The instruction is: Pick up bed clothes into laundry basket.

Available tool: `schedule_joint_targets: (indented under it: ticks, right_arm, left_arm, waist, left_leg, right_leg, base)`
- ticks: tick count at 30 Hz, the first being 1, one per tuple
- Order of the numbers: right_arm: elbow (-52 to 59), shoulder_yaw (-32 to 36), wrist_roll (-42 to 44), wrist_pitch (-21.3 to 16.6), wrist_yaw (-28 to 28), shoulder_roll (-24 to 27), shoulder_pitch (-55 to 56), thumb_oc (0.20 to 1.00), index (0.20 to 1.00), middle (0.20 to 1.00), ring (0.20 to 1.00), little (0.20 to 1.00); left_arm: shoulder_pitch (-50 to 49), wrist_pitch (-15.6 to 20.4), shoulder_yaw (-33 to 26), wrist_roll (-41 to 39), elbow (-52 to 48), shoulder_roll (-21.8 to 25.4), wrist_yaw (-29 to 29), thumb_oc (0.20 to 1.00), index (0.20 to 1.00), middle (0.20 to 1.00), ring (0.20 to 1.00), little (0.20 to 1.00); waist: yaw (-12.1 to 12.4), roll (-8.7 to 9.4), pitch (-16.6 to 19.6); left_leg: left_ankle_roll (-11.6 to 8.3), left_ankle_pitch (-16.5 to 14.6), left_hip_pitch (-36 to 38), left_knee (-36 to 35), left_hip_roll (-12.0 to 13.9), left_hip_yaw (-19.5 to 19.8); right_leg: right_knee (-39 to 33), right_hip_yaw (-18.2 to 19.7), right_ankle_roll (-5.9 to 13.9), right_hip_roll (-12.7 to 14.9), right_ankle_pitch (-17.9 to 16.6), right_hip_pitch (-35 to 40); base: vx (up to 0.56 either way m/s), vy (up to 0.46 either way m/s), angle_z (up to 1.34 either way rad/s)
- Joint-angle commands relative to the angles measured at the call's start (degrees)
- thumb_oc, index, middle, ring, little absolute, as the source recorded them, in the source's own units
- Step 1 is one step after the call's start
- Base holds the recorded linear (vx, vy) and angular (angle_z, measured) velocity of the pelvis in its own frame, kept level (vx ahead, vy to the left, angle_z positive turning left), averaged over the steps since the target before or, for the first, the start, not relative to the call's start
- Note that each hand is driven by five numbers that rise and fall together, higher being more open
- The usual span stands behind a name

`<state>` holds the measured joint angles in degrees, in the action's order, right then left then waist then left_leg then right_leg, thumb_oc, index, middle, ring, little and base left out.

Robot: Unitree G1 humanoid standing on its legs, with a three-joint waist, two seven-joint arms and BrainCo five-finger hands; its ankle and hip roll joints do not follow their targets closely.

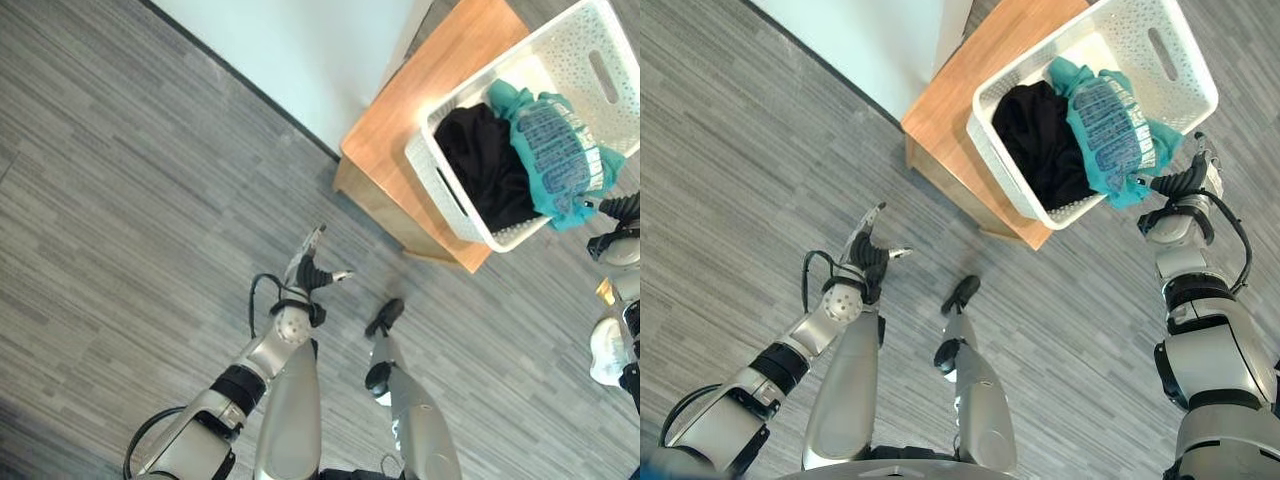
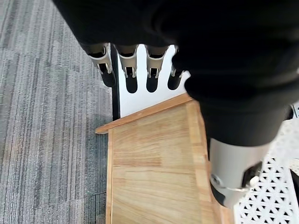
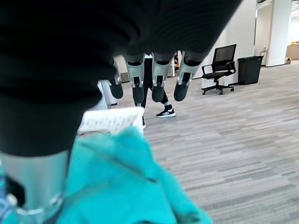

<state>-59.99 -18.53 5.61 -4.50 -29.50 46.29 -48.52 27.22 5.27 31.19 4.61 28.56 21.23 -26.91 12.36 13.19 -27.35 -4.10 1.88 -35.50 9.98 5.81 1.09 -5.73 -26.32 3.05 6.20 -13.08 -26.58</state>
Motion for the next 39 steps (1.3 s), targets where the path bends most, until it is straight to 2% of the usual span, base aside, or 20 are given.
schedule_joint_targets:
  ticks: [1,2,3,4,5,11,19,27,35,39]
  right_arm:
    - [-0.9,-2.45,2.6,-1.54,-1.21,5.64,-5.49,0.545,0.545,0.545,0.545,0.545]
    - [-0.8,-2.36,2.81,-1.61,-1.22,5.4,-5.42,0.539,0.539,0.539,0.539,0.539]
    - [-0.7,-2.27,2.93,-1.72,-1.22,5.23,-5.4,0.492,0.492,0.492,0.492,0.492]
    - [-0.69,-2.25,3.05,-1.82,-1.2,5.05,-5.33,0.319,0.319,0.319,0.319,0.319]
    - [-0.69,-2.24,3.05,-1.82,-1.2,5.04,-5.33,0.2,0.2,0.2,0.2,0.2]
    - [0.26,-2.56,2.91,-1.82,-1.26,4.78,-5.44,0.2,0.2,0.2,0.2,0.2]
    - [5.8,-2.2,0.52,-1.55,-2.45,5.17,-5.18,0.2,0.2,0.2,0.2,0.2]
    - [6.52,-3.42,0.47,-1.07,-2.74,6.66,-8.72,0.2,0.2,0.2,0.2,0.2]
    - [1.03,-6.65,1.84,-0.27,-2.16,7.24,-15.59,0.2,0.2,0.2,0.2,0.2]
    - [-2.98,-8.62,3.89,0.08,-2.01,8.56,-21.14,0.2,0.2,0.2,0.2,0.2]
  left_arm:
    - [0.38,4.04,1.41,-1.82,-3.0,-0.42,-1.4,1.0,1.0,1.0,1.0,1.0]
    - [0.29,4.03,1.33,-1.88,-3.09,-0.36,-1.41,1.0,1.0,1.0,1.0,1.0]
    - [0.2,4.1,1.27,-1.9,-3.03,-0.3,-1.47,1.0,1.0,1.0,1.0,1.0]
    - [0.11,4.16,1.22,-1.96,-2.94,-0.24,-1.49,1.0,1.0,1.0,1.0,1.0]
    - [0.12,4.17,1.22,-1.96,-2.93,-0.23,-1.49,1.0,1.0,1.0,1.0,1.0]
    - [-0.32,4.28,0.58,-2.28,-3.65,0.54,-1.41,1.0,1.0,1.0,1.0,1.0]
    - [-3.09,4.29,-0.89,-2.0,-4.57,1.69,-0.24,1.0,1.0,1.0,1.0,1.0]
    - [-3.99,4.11,-1.19,-1.96,-4.63,2.41,0.26,1.0,1.0,1.0,1.0,1.0]
    - [-2.94,4.44,-0.59,-2.1,-4.28,2.9,0.09,1.0,1.0,1.0,1.0,1.0]
    - [-1.74,4.82,0.45,-2.61,-3.73,2.92,-0.3,1.0,1.0,1.0,1.0,1.0]
  waist:
    - [3.09,-0.95,-2.45]
    - [3.13,-0.89,-2.45]
    - [3.21,-0.83,-2.45]
    - [3.33,-0.76,-2.45]
    - [3.32,-0.75,-2.45]
    - [3.76,-0.67,-2.45]
    - [4.07,-0.53,-2.41]
    - [3.88,0.3,-0.64]
    - [4.44,0.56,-1.03]
    - [5.47,0.6,-1.98]
  left_leg:
    - [-3.03,3.81,4.56,-14.98,1.23,0.46]
    - [-3.05,3.81,4.4,-14.98,1.18,0.62]
    - [-3.07,3.83,4.17,-14.98,1.14,0.81]
    - [-3.11,3.87,3.92,-14.98,1.15,0.91]
    - [-3.11,3.88,3.91,-14.98,1.15,0.91]
    - [-3.24,3.84,3.4,-14.98,1.12,1.0]
    - [-2.54,2.7,8.84,-14.98,0.88,0.0]
    - [-2.25,2.15,10.49,-14.98,0.92,-0.26]
    - [-2.38,2.63,8.94,-14.98,0.74,0.22]
    - [-2.8,3.23,6.94,-14.98,0.46,0.64]
  right_leg:
    - [0.73,-2.57,9.9,4.07,6.43,7.35]
    - [0.73,-2.54,9.93,4.07,6.38,7.24]
    - [0.73,-2.66,9.95,4.06,6.33,7.05]
    - [0.73,-2.73,9.96,4.06,6.34,6.94]
    - [0.73,-2.74,9.96,4.06,6.34,6.94]
    - [0.73,-3.11,10.2,4.17,6.19,6.69]
    - [0.73,-2.23,10.07,4.93,6.1,10.9]
    - [0.73,-1.88,9.94,5.1,6.45,12.27]
    - [0.73,-2.39,10.13,4.94,6.41,11.49]
    - [0.73,-2.88,10.56,4.84,6.34,10.11]
  base:
    - [0.02,-0.004,0.04]
    - [0.03,0.001,0.06]
    - [0.02,-0.001,0.08]
    - [0.02,-0.002,0.1]
    - [0.01,0.004,0.14]
    - [0.0,0.002,0.03]
    - [0.01,0.004,-0.02]
    - [0.01,0.001,-0.01]
    - [0.01,0.006,0.02]
    - [0.0,0.0,0.0]
